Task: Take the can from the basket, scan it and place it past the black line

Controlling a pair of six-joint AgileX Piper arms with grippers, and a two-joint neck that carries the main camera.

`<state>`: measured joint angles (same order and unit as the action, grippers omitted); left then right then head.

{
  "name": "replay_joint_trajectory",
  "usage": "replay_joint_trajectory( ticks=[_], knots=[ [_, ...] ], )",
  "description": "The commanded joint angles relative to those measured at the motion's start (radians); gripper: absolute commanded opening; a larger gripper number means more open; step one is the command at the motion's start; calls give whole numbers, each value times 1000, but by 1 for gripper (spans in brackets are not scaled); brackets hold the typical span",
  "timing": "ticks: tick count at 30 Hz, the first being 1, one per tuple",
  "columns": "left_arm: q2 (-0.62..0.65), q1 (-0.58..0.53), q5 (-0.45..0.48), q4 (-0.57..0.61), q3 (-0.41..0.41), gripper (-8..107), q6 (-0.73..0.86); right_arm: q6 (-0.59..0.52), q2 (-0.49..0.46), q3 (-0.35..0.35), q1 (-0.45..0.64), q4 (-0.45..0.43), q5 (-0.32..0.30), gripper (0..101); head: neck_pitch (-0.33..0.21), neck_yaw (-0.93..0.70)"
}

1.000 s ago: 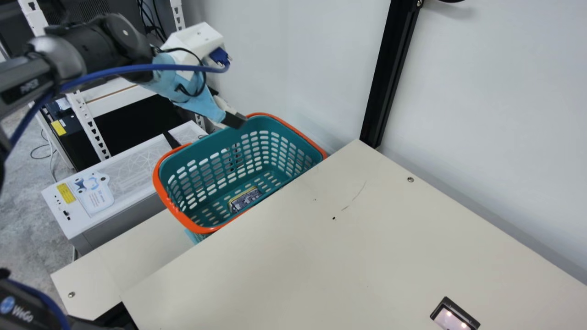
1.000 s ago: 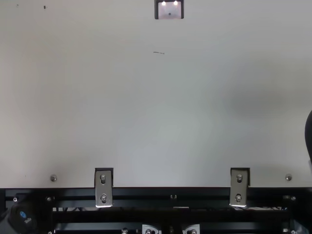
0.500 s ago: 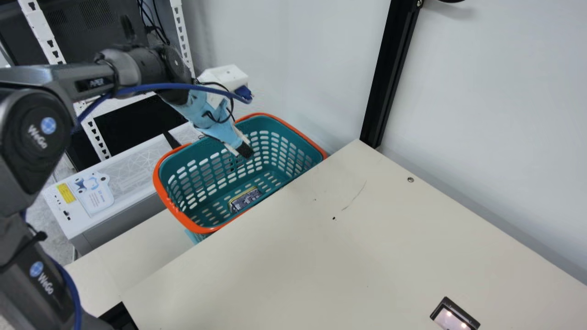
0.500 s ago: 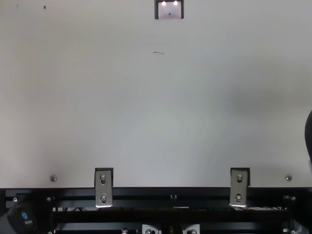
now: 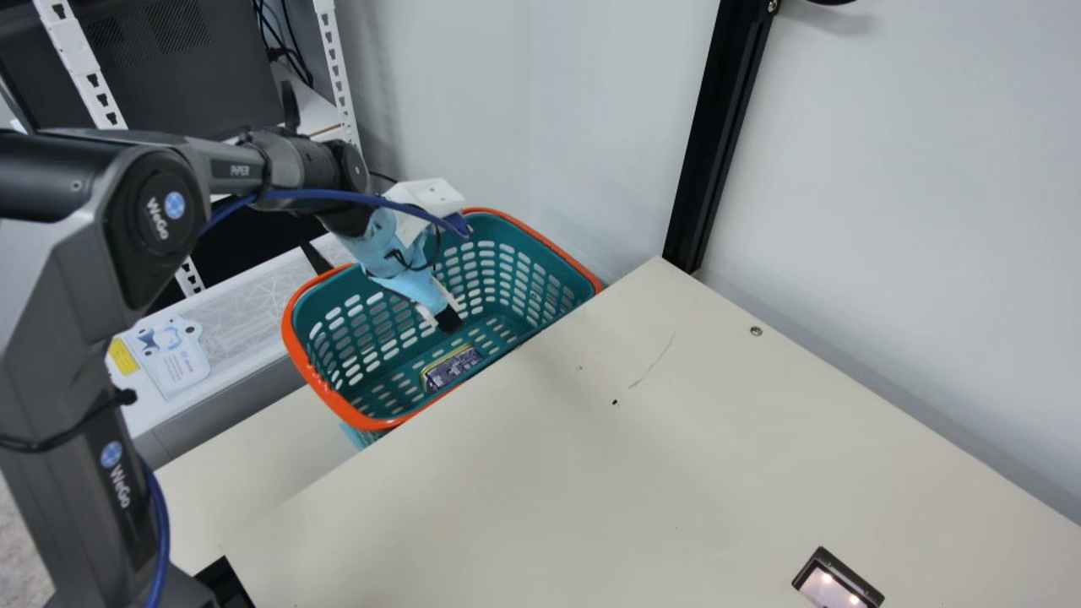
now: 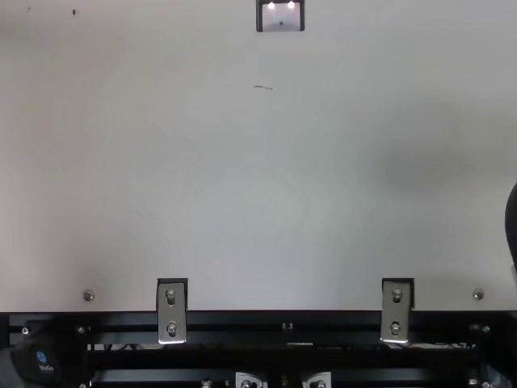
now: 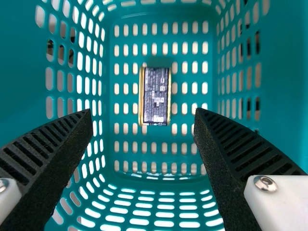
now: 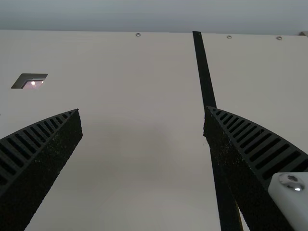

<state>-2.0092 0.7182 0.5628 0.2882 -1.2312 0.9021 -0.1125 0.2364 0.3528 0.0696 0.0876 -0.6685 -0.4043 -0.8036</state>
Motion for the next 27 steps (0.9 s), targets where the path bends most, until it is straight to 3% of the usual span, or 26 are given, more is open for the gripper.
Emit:
replay_joint_trajectory(
  ticks=[1, 27],
  knots=[
    [-33, -3, -10, -9, -11, 90, -5, 0, 0, 0, 0, 0, 0, 101, -32, -32],
    [-321, -74, -112, -111, -147, 90, -170, 0, 0, 0, 0, 0, 0, 101, -32, -32]
  ],
)
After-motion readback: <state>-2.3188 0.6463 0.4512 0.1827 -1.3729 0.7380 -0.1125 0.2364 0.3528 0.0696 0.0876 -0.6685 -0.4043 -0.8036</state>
